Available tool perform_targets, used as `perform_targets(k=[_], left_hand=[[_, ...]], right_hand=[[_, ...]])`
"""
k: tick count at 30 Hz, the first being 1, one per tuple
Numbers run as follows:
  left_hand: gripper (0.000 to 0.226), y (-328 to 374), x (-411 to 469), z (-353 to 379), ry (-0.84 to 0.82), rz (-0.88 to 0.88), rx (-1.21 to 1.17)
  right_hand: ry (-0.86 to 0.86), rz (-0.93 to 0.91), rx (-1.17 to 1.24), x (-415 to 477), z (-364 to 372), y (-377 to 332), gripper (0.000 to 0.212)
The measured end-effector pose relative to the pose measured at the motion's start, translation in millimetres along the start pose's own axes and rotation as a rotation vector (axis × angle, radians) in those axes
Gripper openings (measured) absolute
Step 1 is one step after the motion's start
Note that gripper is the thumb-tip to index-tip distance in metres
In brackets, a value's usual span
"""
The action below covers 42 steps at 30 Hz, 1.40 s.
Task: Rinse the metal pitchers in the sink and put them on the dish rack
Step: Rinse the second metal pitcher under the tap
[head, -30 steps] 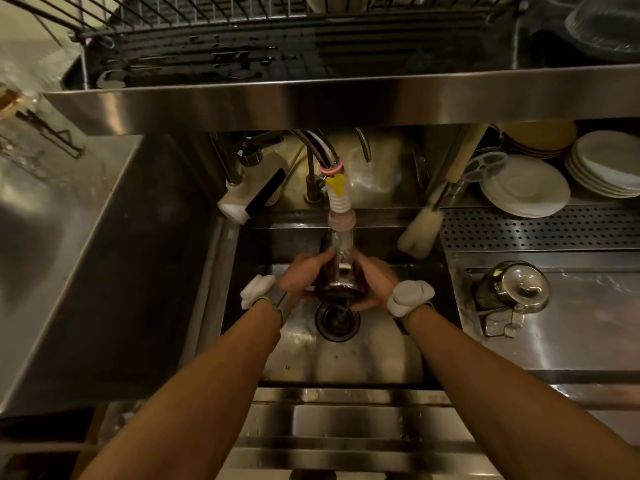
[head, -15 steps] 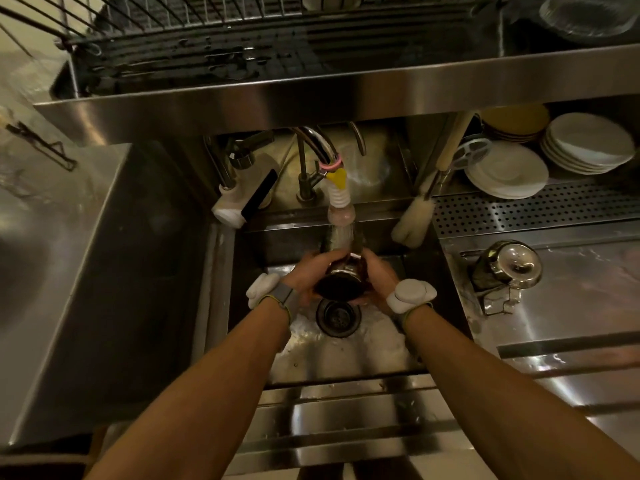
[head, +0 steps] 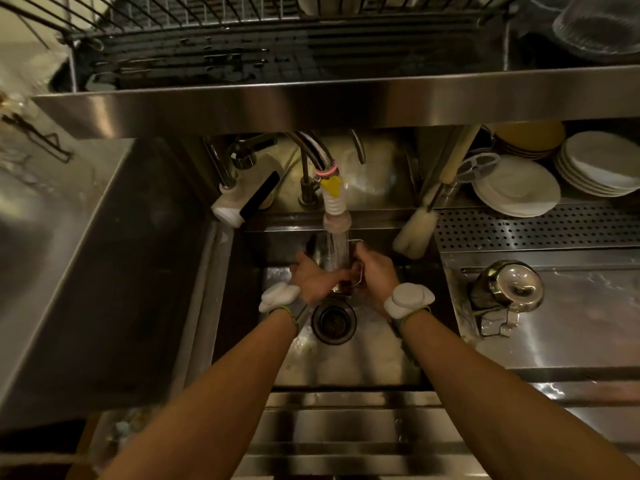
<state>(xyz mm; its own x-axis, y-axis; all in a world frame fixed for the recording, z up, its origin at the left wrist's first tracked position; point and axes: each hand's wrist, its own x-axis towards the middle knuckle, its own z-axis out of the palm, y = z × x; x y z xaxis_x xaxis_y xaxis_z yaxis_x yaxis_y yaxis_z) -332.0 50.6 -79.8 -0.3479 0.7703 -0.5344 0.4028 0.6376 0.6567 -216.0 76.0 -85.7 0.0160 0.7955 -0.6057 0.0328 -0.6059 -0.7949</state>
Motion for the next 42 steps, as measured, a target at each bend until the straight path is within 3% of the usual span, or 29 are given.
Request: perform_targets(k=[5,6,9,13,30,42], left_hand=[[0.119,-10.2,-3.7,-7.1,-0.019,0.085,-0.019],[0.111,-14.8,-1.8,-9.1,-0.029,0.082,-0.113],[0.046,-20.5,3.0,-18.9,-0.073,0.100,-0.246],[0.073,-25.1,13.5,-33.5,0.078,-0.024,-0.221],[0.067,-35.7,27.0,-42.6,0.076,0.022,-0.150],[0.066,-37.9,23.2,-43.5,0.044,0.031,-0.142]], right_hand=[[0.089,0.017,-0.031,12.8,11.4,-6.3,0.058],[0.097,0.037,-0.032,12.9,13.1,-5.4,0.057],[0.116,0.061,-0.014,11.3,17.6,-6.9,0.043],[0.173,0.086,0.097,14.5,15.2,-11.8,0.037],[0.200,0.099,0.203,20.3,2.4,-16.6,0.041],[0.140,0.081,0.087,16.6,18.7,-22.2,0.040]])
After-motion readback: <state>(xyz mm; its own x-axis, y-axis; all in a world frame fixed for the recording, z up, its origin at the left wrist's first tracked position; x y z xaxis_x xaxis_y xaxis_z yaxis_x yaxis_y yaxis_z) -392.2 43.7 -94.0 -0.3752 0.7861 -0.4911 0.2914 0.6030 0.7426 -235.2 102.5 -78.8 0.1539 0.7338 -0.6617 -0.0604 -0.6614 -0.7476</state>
